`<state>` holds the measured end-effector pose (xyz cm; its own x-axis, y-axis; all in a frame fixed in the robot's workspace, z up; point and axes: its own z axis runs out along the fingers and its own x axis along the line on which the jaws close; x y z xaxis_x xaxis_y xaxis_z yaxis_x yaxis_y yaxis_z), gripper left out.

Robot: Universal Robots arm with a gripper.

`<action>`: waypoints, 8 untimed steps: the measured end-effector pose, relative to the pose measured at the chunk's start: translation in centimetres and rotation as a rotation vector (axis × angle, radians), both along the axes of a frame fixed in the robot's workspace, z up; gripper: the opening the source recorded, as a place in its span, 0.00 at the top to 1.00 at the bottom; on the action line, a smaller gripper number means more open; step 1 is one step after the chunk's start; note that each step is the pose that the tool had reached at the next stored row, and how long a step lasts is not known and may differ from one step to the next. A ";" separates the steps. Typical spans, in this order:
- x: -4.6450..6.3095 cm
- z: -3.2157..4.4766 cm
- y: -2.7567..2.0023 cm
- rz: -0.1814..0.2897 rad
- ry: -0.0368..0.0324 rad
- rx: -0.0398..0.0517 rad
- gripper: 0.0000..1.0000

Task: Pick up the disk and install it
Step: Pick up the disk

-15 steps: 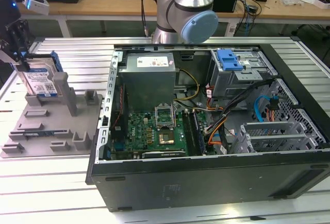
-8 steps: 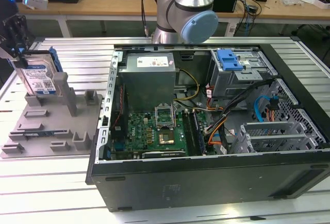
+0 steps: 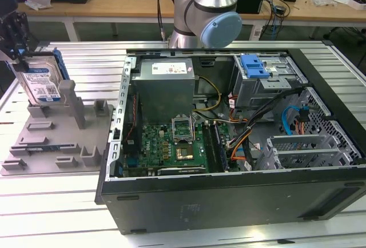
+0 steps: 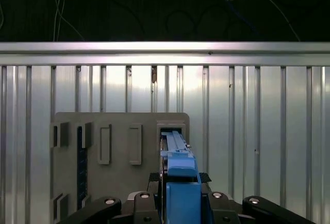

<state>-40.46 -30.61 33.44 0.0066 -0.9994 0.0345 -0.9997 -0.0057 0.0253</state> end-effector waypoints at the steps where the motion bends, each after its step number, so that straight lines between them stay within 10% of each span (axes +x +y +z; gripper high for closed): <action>1: 0.0 0.20 0.00 0.000 0.0000 -0.0001 0.63; 8: 0.0 1.51 0.00 0.000 0.0000 -0.0007 0.63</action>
